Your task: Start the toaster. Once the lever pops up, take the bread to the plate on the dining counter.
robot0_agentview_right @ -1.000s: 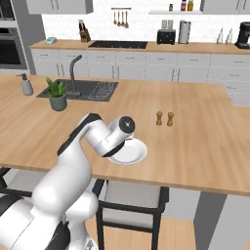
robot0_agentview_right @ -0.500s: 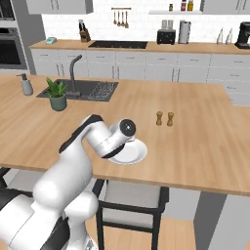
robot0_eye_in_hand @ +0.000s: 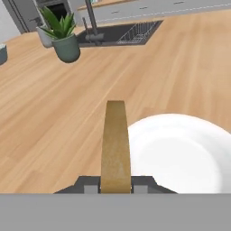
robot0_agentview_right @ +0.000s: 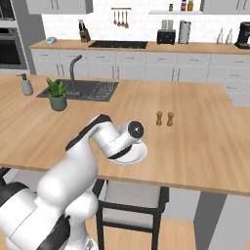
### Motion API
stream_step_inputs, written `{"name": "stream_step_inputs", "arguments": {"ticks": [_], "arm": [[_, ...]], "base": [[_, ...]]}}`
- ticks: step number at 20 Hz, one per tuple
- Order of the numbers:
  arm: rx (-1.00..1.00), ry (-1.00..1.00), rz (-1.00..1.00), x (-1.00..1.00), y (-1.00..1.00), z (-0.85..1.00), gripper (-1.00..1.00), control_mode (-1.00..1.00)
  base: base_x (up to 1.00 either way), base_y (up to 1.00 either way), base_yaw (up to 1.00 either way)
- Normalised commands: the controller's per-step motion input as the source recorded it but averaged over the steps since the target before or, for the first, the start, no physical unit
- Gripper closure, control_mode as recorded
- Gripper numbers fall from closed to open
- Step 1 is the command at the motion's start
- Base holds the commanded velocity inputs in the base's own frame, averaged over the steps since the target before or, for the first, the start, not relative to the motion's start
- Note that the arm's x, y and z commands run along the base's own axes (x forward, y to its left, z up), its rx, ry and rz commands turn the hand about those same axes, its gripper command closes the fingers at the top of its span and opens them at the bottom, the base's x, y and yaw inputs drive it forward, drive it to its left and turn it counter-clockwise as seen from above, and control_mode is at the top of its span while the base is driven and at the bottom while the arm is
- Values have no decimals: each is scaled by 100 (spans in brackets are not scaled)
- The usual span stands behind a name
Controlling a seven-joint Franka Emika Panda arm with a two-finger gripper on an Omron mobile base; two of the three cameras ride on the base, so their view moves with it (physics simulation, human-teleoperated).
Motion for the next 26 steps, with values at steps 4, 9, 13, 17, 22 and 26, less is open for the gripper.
{"name": "stream_step_inputs", "arguments": {"ticks": [4,9,13,17,22,26], "arm": [[0,3,1,10,0,-24,100,-100],[0,9,2,22,0,-17,100,-100],[0,6,2,25,0,0,100,-100],[0,6,2,7,-2,-1,100,-100],[0,1,1,0,-2,-12,100,-100],[0,0,0,0,-1,-16,100,-100]], "base": [[0,0,0],[0,0,0],[0,0,0],[0,0,0],[0,0,0],[0,0,0]]}}
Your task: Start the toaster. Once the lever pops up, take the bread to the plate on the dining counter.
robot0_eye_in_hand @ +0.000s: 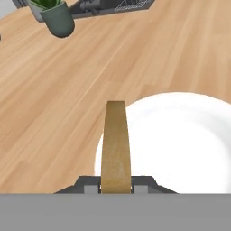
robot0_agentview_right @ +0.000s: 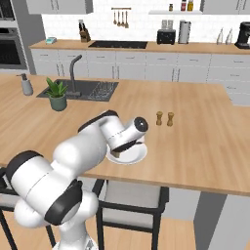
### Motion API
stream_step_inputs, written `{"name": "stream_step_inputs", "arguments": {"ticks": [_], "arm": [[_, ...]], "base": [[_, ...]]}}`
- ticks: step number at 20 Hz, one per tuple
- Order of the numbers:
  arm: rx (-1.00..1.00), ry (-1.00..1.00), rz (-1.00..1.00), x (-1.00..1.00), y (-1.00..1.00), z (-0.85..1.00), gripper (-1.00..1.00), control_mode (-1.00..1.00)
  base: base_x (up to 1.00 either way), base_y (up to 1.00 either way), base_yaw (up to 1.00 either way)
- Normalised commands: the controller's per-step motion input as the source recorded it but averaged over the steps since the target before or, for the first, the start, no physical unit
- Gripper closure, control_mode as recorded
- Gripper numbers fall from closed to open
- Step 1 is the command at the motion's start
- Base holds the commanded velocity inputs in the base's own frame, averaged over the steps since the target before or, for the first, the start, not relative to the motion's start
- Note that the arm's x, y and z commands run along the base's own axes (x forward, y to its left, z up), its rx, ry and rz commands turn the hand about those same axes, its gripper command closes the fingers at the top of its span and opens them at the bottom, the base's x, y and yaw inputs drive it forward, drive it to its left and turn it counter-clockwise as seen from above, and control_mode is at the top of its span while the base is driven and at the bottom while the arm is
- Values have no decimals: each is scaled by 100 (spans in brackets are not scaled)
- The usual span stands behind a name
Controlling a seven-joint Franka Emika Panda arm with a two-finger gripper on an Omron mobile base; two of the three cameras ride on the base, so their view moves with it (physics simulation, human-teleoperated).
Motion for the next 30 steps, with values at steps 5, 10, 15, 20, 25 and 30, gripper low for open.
{"name": "stream_step_inputs", "arguments": {"ticks": [5,10,15,20,25,30], "arm": [[0,0,0,0,-7,-9,100,-100],[0,0,0,3,-7,-10,100,-100],[0,0,0,1,-2,-14,100,-100],[0,0,0,2,-2,-5,100,-100],[0,0,0,1,0,-3,-100,-100],[0,0,0,7,-9,-1,-100,-100]], "base": [[0,0,0],[0,0,0],[0,0,0],[0,0,0],[0,0,0],[0,0,0]]}}
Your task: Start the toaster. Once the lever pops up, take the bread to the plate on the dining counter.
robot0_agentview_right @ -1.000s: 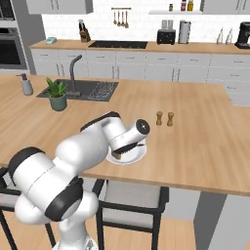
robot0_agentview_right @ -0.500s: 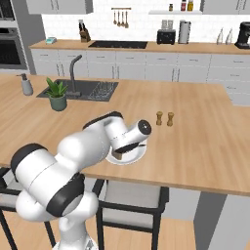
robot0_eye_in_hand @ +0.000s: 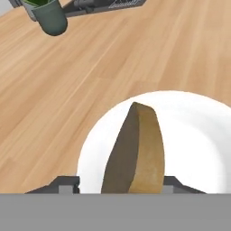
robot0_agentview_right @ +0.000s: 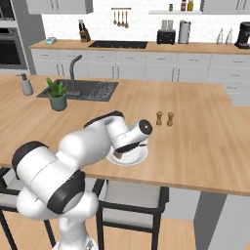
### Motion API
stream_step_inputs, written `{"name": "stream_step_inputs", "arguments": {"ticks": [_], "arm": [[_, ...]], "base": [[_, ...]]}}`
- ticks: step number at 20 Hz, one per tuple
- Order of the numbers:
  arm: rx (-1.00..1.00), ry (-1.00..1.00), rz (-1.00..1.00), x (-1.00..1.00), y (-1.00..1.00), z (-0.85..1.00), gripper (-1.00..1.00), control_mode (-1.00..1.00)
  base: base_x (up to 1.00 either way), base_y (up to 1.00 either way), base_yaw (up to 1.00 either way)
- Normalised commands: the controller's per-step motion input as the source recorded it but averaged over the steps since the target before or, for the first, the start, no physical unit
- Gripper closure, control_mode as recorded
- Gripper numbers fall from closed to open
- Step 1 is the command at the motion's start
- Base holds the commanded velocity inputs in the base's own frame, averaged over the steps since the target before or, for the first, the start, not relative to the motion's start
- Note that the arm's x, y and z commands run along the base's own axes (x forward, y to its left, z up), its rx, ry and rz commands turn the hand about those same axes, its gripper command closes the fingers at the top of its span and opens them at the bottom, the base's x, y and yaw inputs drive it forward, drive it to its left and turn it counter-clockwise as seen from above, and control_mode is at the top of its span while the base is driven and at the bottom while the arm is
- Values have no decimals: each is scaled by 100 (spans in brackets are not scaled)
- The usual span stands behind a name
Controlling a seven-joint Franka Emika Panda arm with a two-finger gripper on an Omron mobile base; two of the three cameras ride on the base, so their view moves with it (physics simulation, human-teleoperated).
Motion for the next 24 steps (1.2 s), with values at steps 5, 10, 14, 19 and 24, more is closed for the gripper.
{"name": "stream_step_inputs", "arguments": {"ticks": [5,10,14,19,24], "arm": [[0,0,0,26,-23,-2,-100,-100],[-3,0,0,21,-29,-8,-100,-100],[-9,4,0,6,-36,-39,-100,-100],[-12,0,0,0,-21,-28,-100,-100],[-13,4,0,5,-12,-1,-100,-100]], "base": [[0,0,0],[0,0,0],[0,0,0],[0,0,0],[0,0,0]]}}
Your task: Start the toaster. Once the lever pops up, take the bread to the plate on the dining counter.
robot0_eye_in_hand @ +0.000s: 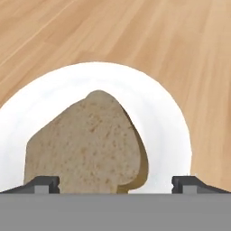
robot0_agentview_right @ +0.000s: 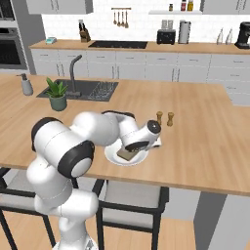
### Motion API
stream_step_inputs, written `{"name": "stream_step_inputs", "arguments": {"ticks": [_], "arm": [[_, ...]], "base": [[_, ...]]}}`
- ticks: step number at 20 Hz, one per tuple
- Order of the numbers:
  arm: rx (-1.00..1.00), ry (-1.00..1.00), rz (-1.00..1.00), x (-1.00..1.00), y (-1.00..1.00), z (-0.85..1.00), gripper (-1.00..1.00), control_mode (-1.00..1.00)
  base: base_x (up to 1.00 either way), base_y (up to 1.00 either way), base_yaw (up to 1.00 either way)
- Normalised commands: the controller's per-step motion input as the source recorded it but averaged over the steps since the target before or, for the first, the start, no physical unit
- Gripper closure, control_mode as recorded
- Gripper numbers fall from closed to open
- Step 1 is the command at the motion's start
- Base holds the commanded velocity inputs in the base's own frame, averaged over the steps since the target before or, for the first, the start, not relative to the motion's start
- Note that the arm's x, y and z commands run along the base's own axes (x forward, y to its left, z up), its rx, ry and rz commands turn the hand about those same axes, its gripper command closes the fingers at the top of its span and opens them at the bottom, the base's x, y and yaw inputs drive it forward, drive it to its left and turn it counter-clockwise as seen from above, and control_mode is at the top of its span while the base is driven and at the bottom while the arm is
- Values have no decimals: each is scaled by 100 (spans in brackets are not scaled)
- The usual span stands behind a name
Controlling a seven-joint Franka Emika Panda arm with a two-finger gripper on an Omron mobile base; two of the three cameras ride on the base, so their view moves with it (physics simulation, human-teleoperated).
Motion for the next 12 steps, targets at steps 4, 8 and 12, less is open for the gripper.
{"name": "stream_step_inputs", "arguments": {"ticks": [4,8,12], "arm": [[-14,1,0,3,-8,5,-100,-100],[-13,0,0,0,-8,6,-100,-100],[-6,0,-1,-13,11,46,-100,-100]], "base": [[0,0,0],[0,0,0],[0,0,0]]}}
